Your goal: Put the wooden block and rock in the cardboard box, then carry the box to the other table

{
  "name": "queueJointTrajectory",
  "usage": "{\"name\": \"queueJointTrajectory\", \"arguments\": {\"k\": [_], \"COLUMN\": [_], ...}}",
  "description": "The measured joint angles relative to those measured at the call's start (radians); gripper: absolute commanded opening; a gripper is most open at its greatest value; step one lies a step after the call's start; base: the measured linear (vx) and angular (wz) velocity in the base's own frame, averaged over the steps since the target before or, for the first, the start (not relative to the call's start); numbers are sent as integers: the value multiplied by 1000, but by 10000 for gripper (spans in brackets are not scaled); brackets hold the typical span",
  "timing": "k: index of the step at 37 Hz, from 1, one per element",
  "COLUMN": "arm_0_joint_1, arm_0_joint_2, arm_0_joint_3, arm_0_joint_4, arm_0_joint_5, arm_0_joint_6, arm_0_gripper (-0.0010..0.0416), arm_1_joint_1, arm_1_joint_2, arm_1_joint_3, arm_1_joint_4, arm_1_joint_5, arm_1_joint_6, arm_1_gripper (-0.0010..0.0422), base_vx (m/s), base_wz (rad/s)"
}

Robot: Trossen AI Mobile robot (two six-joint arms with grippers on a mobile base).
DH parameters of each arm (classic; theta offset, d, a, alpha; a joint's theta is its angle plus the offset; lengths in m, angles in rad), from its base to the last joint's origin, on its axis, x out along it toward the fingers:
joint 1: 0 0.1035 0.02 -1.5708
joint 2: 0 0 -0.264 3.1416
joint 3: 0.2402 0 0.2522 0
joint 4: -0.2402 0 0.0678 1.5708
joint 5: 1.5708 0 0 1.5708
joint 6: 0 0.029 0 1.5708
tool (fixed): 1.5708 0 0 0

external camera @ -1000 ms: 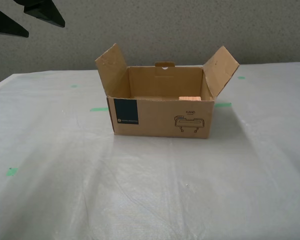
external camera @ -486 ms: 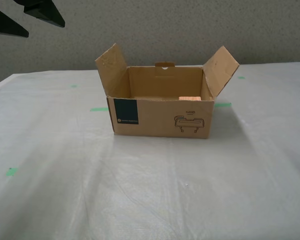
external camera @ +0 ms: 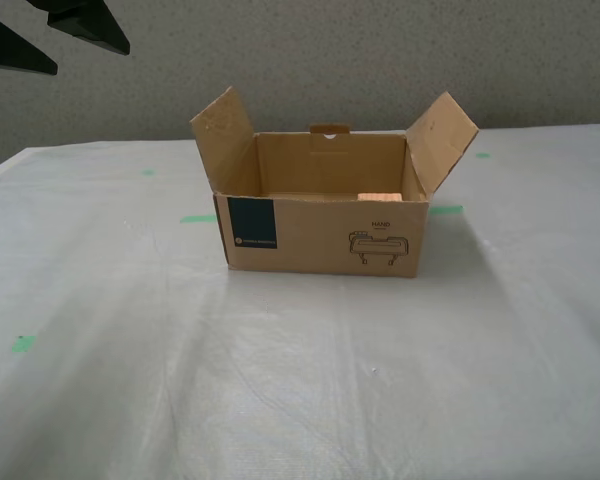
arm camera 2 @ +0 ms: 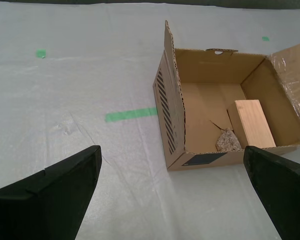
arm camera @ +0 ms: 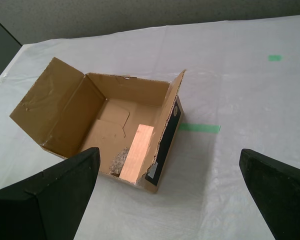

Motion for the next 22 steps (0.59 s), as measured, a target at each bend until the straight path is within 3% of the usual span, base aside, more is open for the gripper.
{"name": "queueJointTrajectory", "arguments": {"k": [22], "arm_0_joint_1": [0], "arm_0_joint_2": [0], "arm_0_joint_3": [0], "arm_0_joint_4": [0], "arm_0_joint_5": [0], "arm_0_joint_6": [0], "arm_0_gripper": [389], "arm_1_joint_1": [0], "arm_1_joint_2": [0], "arm_1_joint_3": [0], "arm_1_joint_4": [0], "arm_1_joint_5": [0], "arm_1_joint_6": [0], "arm_1_gripper": [389], "base_vx": [0], "base_wz": [0]}}
